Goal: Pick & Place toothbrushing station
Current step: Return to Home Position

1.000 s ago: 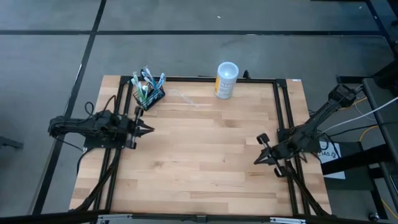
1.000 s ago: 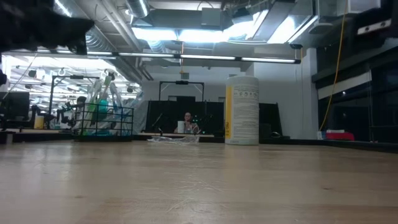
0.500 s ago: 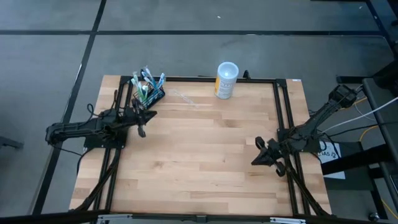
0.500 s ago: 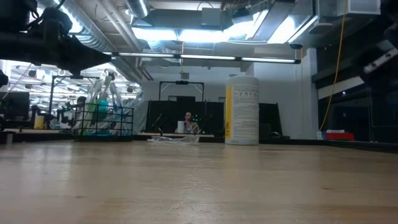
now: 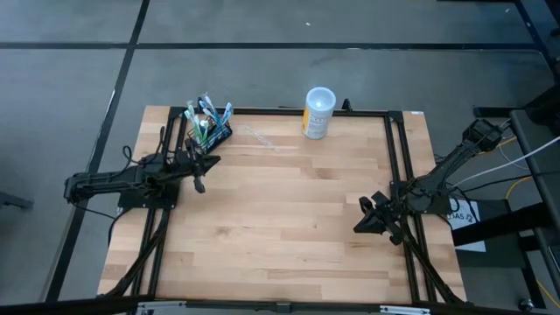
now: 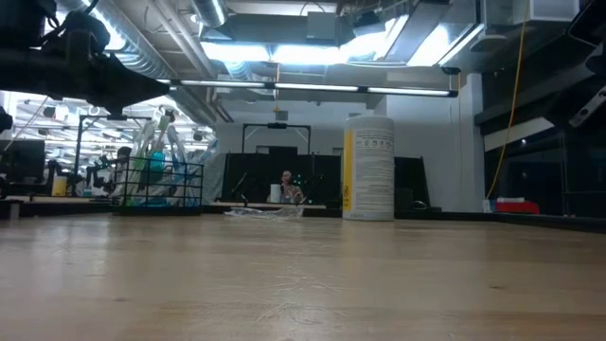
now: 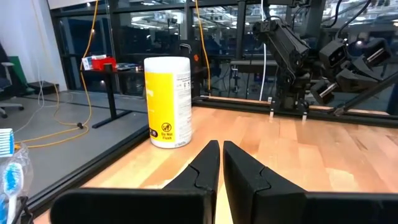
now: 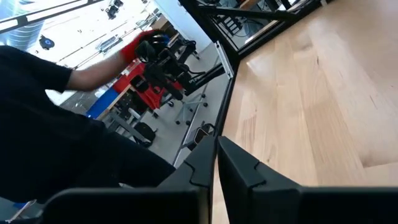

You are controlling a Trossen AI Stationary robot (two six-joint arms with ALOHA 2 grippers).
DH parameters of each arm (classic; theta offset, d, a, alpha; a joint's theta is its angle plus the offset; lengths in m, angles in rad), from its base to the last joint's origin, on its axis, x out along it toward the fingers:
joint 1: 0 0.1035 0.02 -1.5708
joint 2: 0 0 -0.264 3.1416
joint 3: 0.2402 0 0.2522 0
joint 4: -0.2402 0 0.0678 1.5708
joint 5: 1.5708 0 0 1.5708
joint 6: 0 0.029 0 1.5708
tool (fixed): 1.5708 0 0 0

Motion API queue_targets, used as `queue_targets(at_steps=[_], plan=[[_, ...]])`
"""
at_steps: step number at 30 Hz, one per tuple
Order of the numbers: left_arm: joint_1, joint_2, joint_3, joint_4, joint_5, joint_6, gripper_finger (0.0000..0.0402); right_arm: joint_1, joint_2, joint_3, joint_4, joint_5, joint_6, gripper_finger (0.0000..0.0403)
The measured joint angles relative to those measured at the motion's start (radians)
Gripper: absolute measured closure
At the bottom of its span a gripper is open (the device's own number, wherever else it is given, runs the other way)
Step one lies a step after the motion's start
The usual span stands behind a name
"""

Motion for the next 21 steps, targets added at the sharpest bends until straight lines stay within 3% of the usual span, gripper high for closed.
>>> queue_targets(at_steps=[6,11,15,21], plan=[[0.000,-0.009,-0.001,0.003,0.000,0.000,0.0383,-0.024,-0.017,0.000,-0.046,-0.020,-0.004,0.0378],[-0.005,-0.014,-0.003,0.014,0.007,0.000,0.0382,-0.208,-0.084,0.001,-0.280,-0.139,-0.003,0.0378],[-0.015,-0.015,-0.003,0.008,0.009,0.000,0.0380,-0.368,-0.161,0.001,-0.421,-0.177,-0.003,0.0378],[-0.034,-0.015,-0.003,0.009,0.016,0.000,0.0380,-0.504,-0.261,0.001,-0.465,-0.180,-0.003,0.0378]])
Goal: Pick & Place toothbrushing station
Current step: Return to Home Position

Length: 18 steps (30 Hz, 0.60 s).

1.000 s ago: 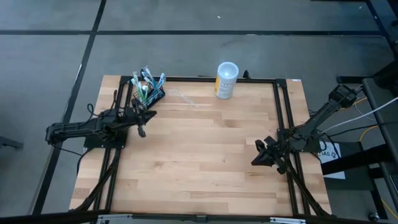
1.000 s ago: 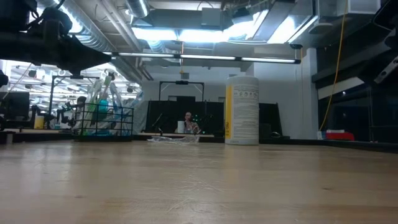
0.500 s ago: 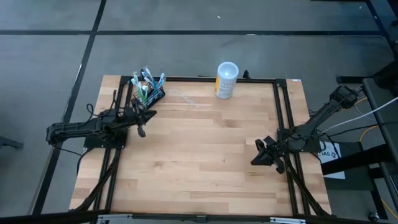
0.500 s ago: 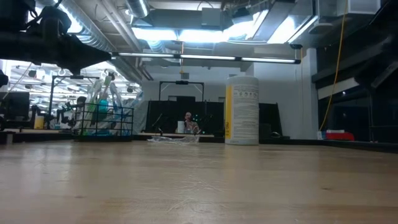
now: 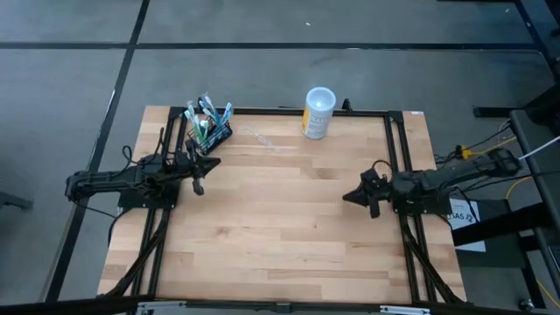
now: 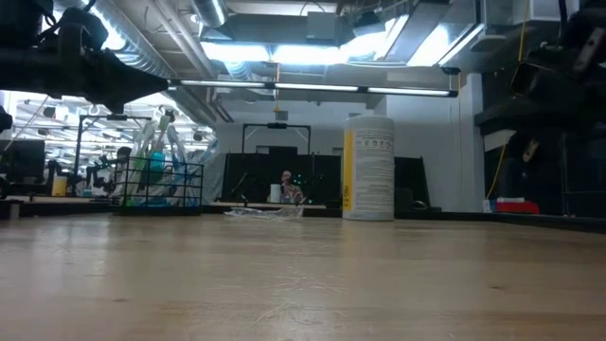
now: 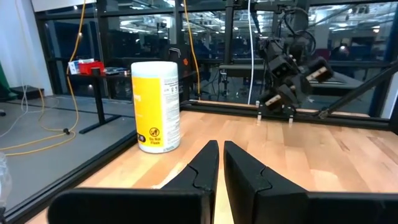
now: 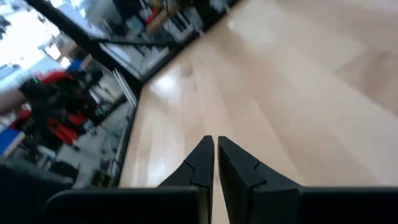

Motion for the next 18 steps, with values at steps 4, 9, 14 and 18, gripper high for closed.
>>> queue_targets(at_steps=[4,9,14,18], plan=[[-0.002,0.000,0.000,0.000,0.001,0.000,0.0380,-0.047,-0.087,0.000,0.000,0.000,0.000,0.0378],[-0.002,0.000,0.000,0.000,0.002,0.000,0.0379,-0.106,-0.214,0.000,0.001,0.000,0.000,0.0378],[0.008,0.000,0.000,-0.001,0.012,0.000,0.0380,-0.169,-0.307,0.000,0.001,0.000,0.000,0.0378],[0.041,0.000,0.000,-0.002,0.025,0.000,0.0380,-0.230,-0.337,0.000,0.000,0.000,0.000,0.0378]])
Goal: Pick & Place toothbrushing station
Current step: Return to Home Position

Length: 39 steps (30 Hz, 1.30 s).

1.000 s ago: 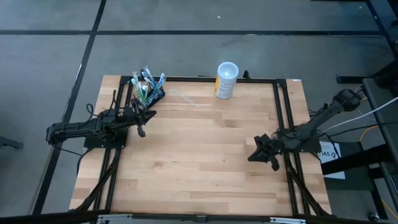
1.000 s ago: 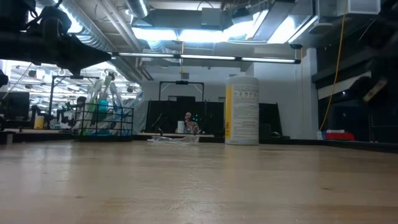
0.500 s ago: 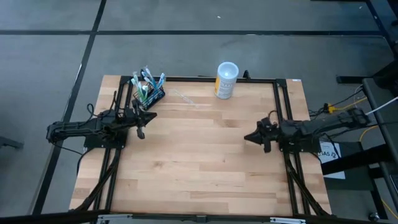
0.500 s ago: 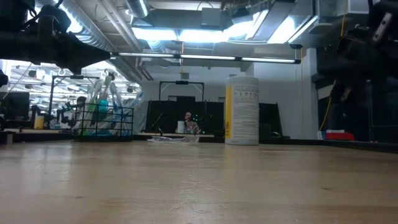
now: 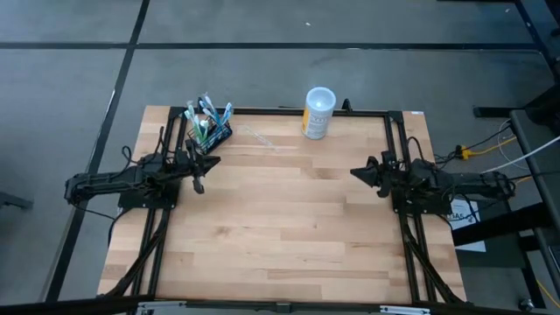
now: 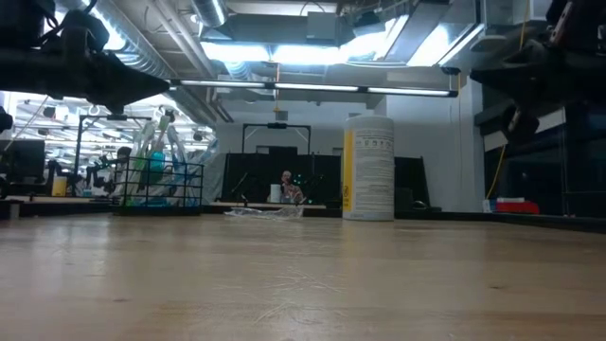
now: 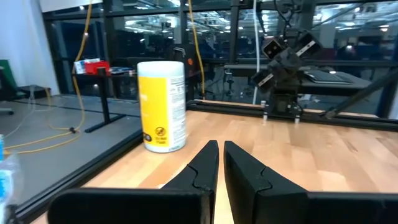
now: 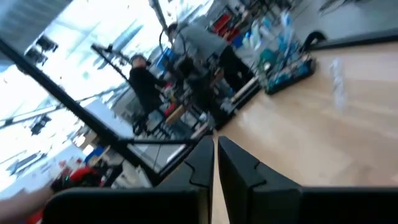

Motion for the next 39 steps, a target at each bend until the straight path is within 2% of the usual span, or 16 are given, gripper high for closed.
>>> queue_targets(at_steps=[5,39], plan=[[0.021,0.000,0.000,0.000,0.000,0.000,0.0381,-0.039,-0.022,0.000,-0.002,0.000,0.000,0.0378],[0.021,0.002,0.000,0.000,0.000,0.000,0.0381,-0.040,-0.012,0.000,0.000,0.000,0.000,0.0378]])
